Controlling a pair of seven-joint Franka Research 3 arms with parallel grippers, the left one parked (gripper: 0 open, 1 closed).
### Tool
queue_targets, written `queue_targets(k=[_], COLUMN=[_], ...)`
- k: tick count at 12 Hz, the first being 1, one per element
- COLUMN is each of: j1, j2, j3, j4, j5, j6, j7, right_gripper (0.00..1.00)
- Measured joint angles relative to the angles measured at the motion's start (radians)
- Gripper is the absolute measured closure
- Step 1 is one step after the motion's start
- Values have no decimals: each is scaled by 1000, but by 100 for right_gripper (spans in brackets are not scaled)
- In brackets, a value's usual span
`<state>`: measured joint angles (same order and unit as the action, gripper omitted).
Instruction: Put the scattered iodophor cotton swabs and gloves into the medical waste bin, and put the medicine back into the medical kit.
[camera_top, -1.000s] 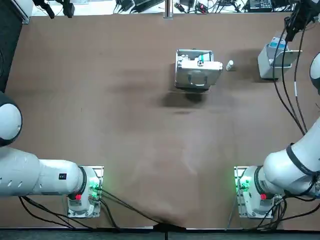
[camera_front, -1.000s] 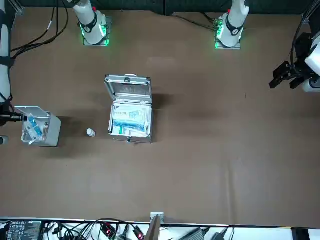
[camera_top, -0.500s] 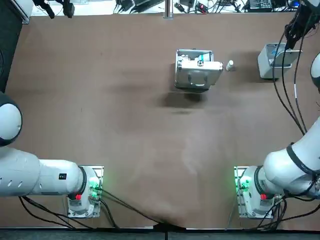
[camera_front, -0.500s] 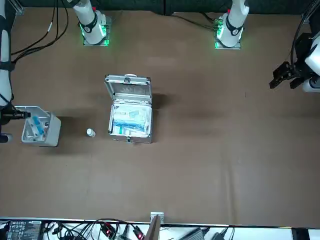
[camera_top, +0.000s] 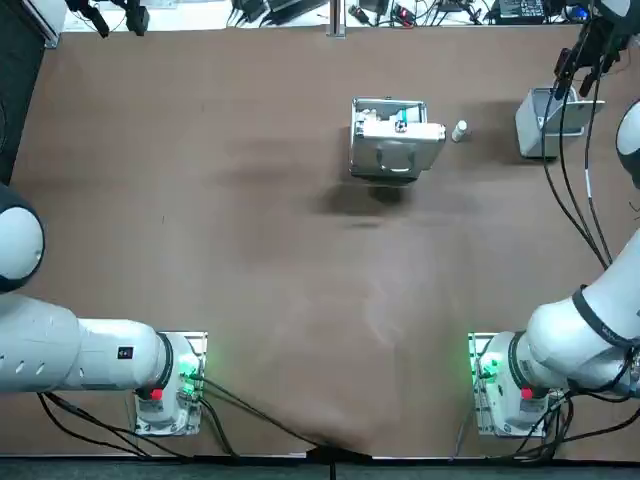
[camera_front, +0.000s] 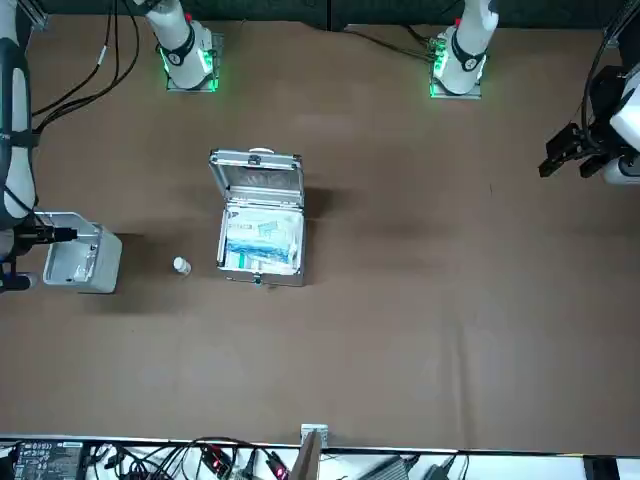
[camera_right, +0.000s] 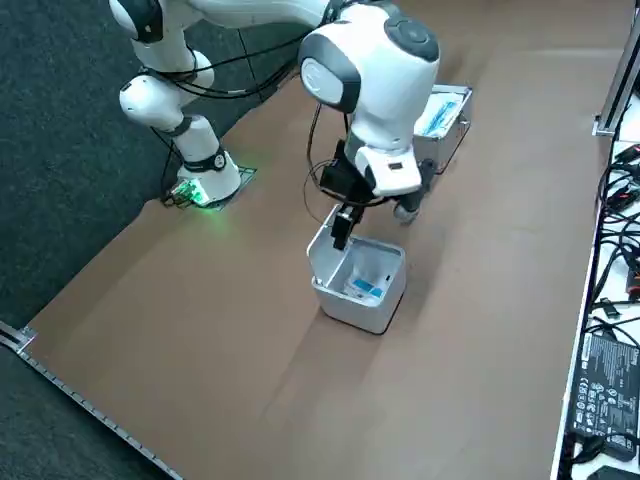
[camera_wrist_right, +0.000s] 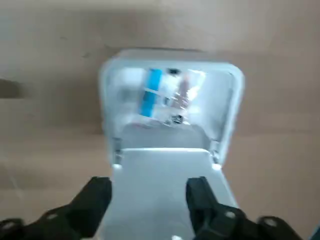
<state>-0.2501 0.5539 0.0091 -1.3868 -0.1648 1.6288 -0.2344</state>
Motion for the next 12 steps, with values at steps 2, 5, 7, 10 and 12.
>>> queue_targets(k=[2, 5, 7, 10, 12], j1=[27, 106, 143, 167, 181], j2=[0, 0, 0, 0, -5], j3=[30, 45, 46, 47, 47], j4=[1, 1, -2, -49, -121], j5=[27, 123, 171, 239, 257], j6=[5, 52, 86, 178, 275], j7=[1, 7, 33, 88, 121], right_gripper=[0, 0, 0, 0, 1])
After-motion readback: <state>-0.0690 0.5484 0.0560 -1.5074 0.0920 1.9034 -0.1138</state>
